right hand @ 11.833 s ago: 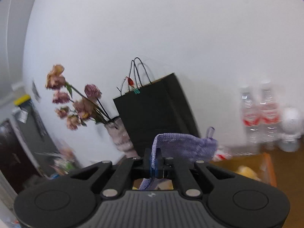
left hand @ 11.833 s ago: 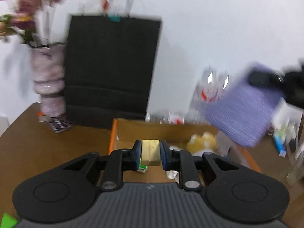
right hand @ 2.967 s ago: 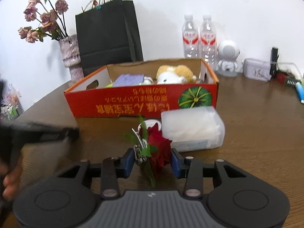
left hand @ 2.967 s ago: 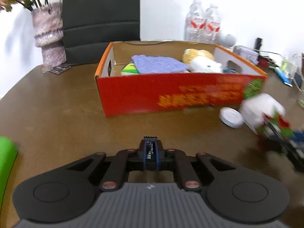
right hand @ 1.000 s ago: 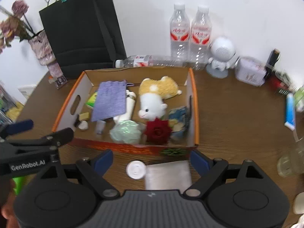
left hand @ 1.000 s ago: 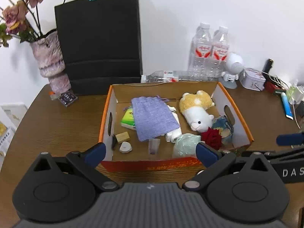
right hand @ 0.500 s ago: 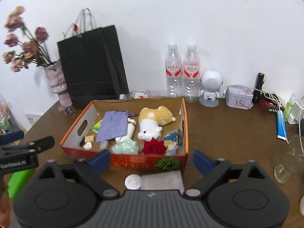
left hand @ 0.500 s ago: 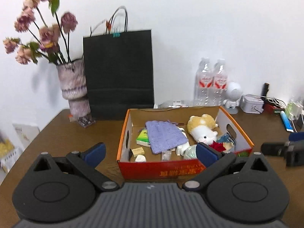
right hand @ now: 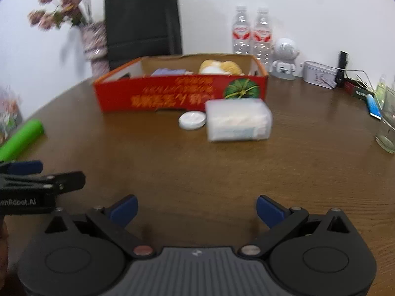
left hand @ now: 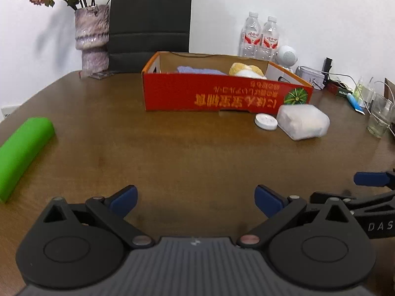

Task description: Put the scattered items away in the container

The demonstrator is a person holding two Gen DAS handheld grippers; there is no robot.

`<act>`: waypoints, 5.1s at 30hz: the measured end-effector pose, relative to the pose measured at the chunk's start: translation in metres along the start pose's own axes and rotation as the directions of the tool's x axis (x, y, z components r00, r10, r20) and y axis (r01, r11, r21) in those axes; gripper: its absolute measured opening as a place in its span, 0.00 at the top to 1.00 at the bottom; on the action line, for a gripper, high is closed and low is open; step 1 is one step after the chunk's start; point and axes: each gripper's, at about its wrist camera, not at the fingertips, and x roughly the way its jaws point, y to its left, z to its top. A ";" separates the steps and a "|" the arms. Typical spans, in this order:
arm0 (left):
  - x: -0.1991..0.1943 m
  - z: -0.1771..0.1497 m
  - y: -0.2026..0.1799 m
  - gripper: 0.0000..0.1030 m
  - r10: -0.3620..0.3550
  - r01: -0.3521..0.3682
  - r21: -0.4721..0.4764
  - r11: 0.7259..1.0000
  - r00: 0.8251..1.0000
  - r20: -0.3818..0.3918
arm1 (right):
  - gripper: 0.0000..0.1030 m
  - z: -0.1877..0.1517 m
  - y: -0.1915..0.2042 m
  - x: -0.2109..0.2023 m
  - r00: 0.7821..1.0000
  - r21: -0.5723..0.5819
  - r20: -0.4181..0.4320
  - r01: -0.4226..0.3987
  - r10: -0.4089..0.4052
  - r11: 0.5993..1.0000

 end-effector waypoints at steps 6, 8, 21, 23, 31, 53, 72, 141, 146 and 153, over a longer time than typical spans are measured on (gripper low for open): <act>-0.001 -0.008 -0.002 0.00 0.005 -0.005 0.019 1.000 1.000 -0.019 | 0.00 -0.005 0.012 -0.002 1.000 -0.062 0.018 0.002 -0.001 0.998; 0.000 -0.008 -0.002 0.00 0.005 -0.004 0.020 1.000 1.000 -0.027 | 0.00 -0.006 0.013 0.000 1.000 -0.062 0.009 0.009 -0.009 0.998; 0.003 -0.010 -0.012 0.00 0.031 -0.029 0.047 0.998 0.999 -0.038 | 0.00 -0.010 0.007 0.003 1.000 -0.024 -0.002 0.010 -0.010 1.000; 0.003 -0.010 -0.012 0.00 0.032 -0.030 0.046 0.998 0.999 -0.037 | 0.00 -0.010 0.006 0.004 1.000 -0.023 -0.002 0.010 -0.010 1.000; 0.003 -0.010 -0.011 0.00 0.030 -0.029 0.047 0.998 0.999 -0.037 | 0.00 -0.010 0.005 0.004 1.000 -0.022 -0.002 0.011 -0.011 1.000; 0.107 0.100 -0.056 0.00 -0.308 0.285 0.311 0.907 0.951 0.029 | 0.21 0.092 -0.076 0.095 1.000 0.093 0.022 0.017 -0.019 0.996; 0.087 0.100 -0.043 0.62 -0.329 0.322 0.185 0.929 0.944 0.011 | 0.21 0.085 -0.108 0.055 0.988 0.223 0.154 -0.065 0.031 0.973; 0.004 0.198 0.000 0.00 0.099 -0.092 0.068 0.993 0.988 -0.118 | 0.05 0.212 -0.020 0.019 0.977 0.103 -0.205 -0.029 0.050 0.994; -0.024 0.152 -0.004 0.00 0.101 -0.103 0.059 0.993 0.994 0.032 | 0.04 0.172 -0.010 -0.012 0.997 0.111 -0.046 -0.061 0.066 0.992; -0.022 0.070 0.003 0.00 0.095 -0.100 0.039 0.994 0.990 0.107 | 0.00 0.080 -0.011 -0.004 0.995 0.091 0.069 0.062 -0.068 0.994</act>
